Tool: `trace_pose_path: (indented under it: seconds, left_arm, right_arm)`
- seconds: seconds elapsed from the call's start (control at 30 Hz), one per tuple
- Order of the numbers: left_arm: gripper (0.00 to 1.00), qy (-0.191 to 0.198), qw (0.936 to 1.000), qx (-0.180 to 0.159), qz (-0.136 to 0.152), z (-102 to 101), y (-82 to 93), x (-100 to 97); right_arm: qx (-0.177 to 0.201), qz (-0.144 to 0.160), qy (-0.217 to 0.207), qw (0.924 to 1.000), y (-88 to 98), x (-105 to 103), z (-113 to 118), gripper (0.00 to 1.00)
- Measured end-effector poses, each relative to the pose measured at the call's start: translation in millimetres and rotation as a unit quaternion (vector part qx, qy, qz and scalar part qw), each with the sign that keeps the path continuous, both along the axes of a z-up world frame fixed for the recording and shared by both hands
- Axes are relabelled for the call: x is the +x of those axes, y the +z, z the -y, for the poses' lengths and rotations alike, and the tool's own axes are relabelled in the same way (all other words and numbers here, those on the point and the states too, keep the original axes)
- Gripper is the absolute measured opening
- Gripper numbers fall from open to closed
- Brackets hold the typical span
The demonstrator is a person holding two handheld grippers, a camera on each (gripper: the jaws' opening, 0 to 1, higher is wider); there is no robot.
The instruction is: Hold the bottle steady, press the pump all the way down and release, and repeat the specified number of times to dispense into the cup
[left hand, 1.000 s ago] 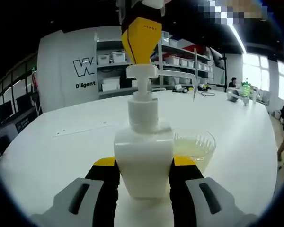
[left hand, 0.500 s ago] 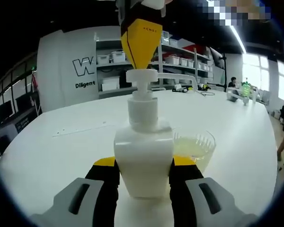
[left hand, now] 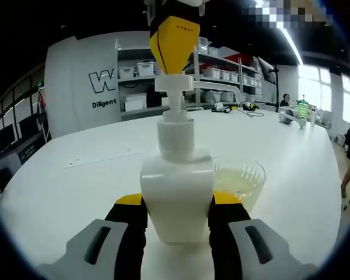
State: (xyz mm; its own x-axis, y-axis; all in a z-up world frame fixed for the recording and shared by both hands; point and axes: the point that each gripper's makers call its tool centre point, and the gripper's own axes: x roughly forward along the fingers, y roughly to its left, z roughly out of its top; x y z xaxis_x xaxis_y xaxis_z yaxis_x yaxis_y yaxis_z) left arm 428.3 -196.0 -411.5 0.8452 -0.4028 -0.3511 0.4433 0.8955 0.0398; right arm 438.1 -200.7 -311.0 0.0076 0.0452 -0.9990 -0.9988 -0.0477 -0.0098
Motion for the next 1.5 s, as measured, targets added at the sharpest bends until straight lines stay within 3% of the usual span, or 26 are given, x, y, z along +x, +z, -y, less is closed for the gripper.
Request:
trace_pose_path:
  seconds: [1.13, 1.5]
  left_arm:
    - [0.39, -0.002, 1.0, 0.001, 0.0, 1, -0.1, 1.7]
    - [0.39, -0.002, 1.0, 0.001, 0.0, 1, -0.4, 2.6]
  right_arm:
    - [-0.017, -0.009, -0.006, 0.9998, 0.3, -9, 4, 0.0]
    - [-0.03, -0.014, -0.013, 0.9994, -7.6, -12, 4, 0.0]
